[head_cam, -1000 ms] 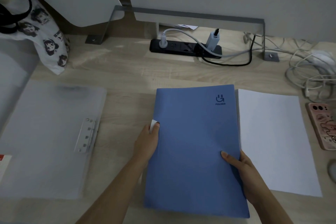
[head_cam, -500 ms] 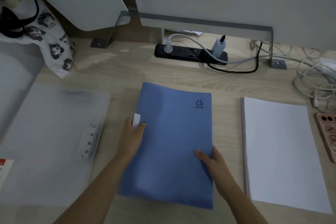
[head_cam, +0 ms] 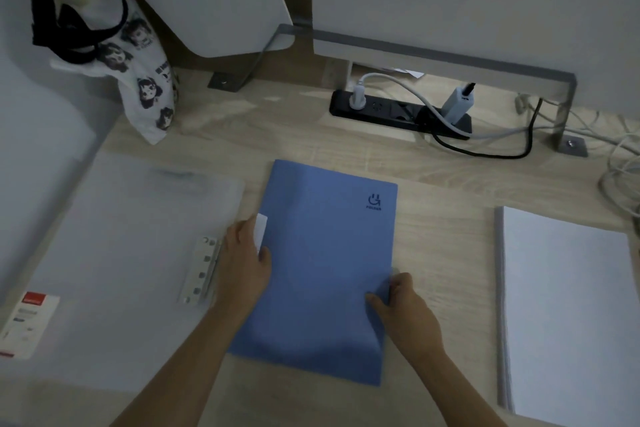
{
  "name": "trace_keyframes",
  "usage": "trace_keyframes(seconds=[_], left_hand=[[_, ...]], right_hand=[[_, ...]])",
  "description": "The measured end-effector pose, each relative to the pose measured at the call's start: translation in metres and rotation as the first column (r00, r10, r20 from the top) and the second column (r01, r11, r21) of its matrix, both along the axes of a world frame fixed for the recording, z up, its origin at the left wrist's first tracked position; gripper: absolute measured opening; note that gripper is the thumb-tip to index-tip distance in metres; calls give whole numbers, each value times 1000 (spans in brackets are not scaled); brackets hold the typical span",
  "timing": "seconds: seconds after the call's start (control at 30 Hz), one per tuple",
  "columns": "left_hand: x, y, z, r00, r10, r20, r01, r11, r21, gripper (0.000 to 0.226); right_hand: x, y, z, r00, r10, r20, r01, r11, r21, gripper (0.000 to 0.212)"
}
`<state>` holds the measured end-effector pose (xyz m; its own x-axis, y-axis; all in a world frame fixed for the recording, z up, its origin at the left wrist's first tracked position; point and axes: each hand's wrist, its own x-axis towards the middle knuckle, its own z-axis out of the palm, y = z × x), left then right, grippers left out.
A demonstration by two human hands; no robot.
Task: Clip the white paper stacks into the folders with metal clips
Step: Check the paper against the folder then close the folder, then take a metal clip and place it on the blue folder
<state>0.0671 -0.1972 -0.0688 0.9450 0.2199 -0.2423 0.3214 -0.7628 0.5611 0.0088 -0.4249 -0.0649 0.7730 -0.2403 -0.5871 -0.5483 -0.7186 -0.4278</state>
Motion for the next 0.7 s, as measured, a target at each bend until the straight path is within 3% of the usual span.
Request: trace_keyframes(seconds=[0.13, 0.27, 0.4, 0.5, 0.6, 0.7], left_hand=[[-3, 28, 14, 992, 33, 121, -31, 999, -22, 42], [-7, 78, 19, 980, 107, 167, -109, 994, 0, 41], [-15, 141, 19, 980, 173, 98, -186, 971, 151, 51], [-23, 189, 22, 949, 316, 4, -309, 925, 219, 67], [-27, 218, 23, 917, 393, -72, -376, 909, 178, 82], [-29, 225, 22, 914, 393, -104, -381, 918, 112, 87]], right_hand=[[-6, 13, 14, 969, -13, 245, 44, 991, -124, 42], [-3, 55, 22, 941, 121, 316, -115, 993, -38, 37], [8, 120, 27, 910, 208, 357, -266, 956, 121, 35], [14, 172, 31, 959, 144, 246, -226, 908, 352, 41], [21, 207, 34, 999, 41, 17, -43, 812, 583, 43], [23, 218, 31, 979, 15, -204, 128, 736, 664, 21]])
